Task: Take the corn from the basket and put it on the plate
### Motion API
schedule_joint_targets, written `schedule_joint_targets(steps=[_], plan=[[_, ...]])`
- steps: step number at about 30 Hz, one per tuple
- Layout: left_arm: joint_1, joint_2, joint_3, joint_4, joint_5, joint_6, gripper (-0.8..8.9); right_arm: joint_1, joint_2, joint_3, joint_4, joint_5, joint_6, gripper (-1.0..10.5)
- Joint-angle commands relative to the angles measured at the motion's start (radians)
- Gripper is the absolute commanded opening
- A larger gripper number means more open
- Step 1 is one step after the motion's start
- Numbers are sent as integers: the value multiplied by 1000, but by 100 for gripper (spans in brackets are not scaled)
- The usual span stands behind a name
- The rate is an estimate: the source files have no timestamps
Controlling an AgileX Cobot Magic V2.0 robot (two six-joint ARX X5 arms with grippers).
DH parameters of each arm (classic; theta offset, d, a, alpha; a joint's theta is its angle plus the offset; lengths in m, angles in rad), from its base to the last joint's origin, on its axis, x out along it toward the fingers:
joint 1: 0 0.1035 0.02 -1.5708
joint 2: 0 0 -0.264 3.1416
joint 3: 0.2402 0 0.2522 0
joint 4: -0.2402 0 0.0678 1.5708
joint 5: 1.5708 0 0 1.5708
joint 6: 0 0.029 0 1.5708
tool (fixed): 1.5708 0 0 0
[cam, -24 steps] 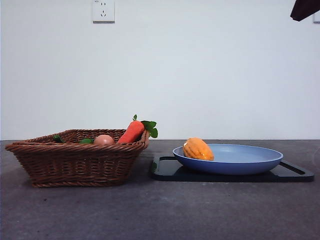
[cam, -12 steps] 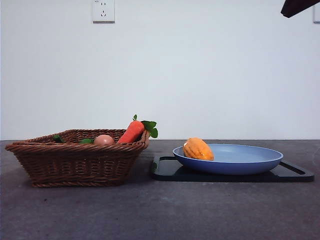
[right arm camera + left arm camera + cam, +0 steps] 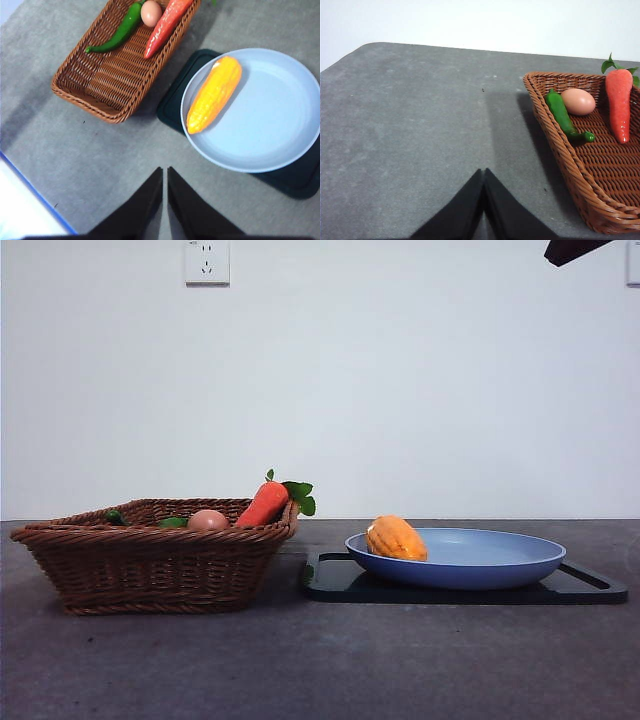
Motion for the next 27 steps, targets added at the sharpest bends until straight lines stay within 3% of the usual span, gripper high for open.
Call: schedule_joint_targets(steps=[1, 6, 11, 18, 23, 27], plan=[[2, -2, -28, -4, -2, -2, 4, -13, -6, 17, 57, 14, -48, 2], [2, -2, -28, -4, -2, -2, 4, -109, -83, -23, 252, 23, -118, 2], [2, -2, -28, -5, -2, -2, 4, -217, -236, -184, 472, -31, -95, 2], [2, -2, -28, -4, -2, -2, 4, -368, -511, -531, 726, -19, -58, 2], [2, -2, -28, -5, -2, -2, 4, -387, -670, -723, 818, 69, -48, 2], [2, -2, -28, -5, -2, -2, 4, -387, -781, -856, 870, 77, -14, 2]])
